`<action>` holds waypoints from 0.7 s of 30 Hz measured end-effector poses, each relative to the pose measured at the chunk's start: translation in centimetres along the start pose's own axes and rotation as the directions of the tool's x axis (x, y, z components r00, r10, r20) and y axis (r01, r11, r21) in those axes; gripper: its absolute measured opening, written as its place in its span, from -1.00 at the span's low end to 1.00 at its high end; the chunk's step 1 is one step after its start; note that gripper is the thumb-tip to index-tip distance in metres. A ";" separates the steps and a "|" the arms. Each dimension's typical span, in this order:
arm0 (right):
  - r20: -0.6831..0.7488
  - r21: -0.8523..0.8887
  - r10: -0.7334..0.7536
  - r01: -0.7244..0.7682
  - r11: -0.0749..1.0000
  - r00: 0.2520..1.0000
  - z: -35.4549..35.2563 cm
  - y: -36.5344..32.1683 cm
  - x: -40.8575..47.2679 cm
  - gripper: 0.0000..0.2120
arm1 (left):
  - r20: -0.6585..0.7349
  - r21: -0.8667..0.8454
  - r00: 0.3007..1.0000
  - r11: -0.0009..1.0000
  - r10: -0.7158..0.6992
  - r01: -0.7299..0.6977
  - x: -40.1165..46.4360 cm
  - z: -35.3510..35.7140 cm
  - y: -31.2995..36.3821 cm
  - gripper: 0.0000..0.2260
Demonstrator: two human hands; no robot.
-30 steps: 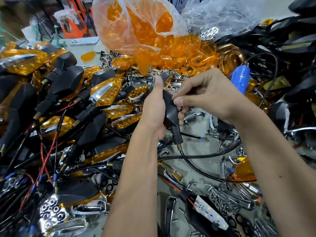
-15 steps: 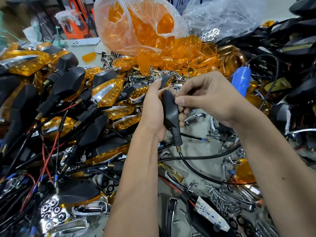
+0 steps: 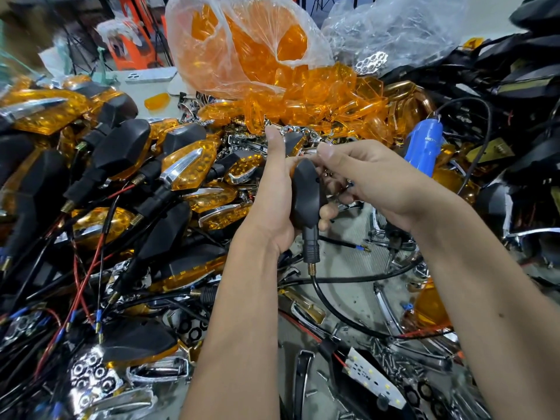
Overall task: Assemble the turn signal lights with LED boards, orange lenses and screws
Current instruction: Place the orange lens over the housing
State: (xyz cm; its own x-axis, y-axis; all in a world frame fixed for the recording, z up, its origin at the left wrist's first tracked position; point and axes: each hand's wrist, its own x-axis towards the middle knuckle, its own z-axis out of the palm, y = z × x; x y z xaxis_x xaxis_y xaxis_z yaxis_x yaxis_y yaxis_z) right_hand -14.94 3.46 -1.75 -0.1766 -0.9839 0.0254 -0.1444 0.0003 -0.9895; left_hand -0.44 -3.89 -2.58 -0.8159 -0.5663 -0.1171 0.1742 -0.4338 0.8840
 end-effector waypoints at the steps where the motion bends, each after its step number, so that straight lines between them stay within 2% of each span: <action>1: 0.034 -0.004 -0.014 0.014 1.000 0.999 0.0 -0.1 -0.1 -0.65 | -0.014 -0.009 1.000 1.000 0.007 -0.007 0.1 -0.1 -0.1 -0.04; 4: 0.086 0.033 -0.055 0.052 0.998 0.995 0.1 -0.5 -0.3 -0.78 | -0.040 -0.004 0.998 0.999 0.038 -0.038 0.4 -0.1 -0.3 -0.08; 7: -0.023 0.015 -0.075 0.076 0.997 0.997 0.0 -0.4 -0.1 -0.81 | -0.136 0.016 0.987 0.996 0.090 -0.089 0.7 -0.2 -0.5 -0.15; 10: -0.172 0.145 -0.046 0.071 0.987 0.984 -0.4 0.0 0.0 -0.86 | -0.171 0.145 0.970 0.978 0.173 -0.149 0.7 -0.5 -0.6 -0.39; 12: -0.239 0.274 -0.019 0.086 0.958 0.971 -0.7 0.0 0.1 -0.83 | -0.160 0.331 0.938 0.912 0.308 -0.243 0.7 -0.6 -0.9 -0.57; 15: -0.317 0.332 -0.041 0.151 0.931 0.948 -0.7 0.1 0.4 -0.86 | -0.104 0.585 0.848 0.721 0.520 -0.371 1.0 -0.3 -1.1 -0.55; 18: -0.312 0.330 -0.118 0.224 0.917 0.943 -0.4 0.3 0.4 -0.87 | -0.105 0.627 0.808 0.669 0.580 -0.398 0.9 -0.3 -1.0 -0.56; 21: -0.309 0.311 -0.177 0.275 0.910 0.935 -0.2 0.3 0.3 -0.69 | -0.125 0.658 0.778 0.638 0.616 -0.399 0.9 -0.5 -1.1 -0.55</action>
State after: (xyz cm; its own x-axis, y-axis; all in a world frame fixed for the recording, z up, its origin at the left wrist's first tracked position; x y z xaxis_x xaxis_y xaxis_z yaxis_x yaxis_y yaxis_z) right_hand -15.26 3.16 -2.02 -0.4401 -0.8646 0.2425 0.1231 -0.3256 -0.9375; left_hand -1.08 -4.27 -3.93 -0.4584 -0.7955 0.3963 0.0738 0.4104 0.9089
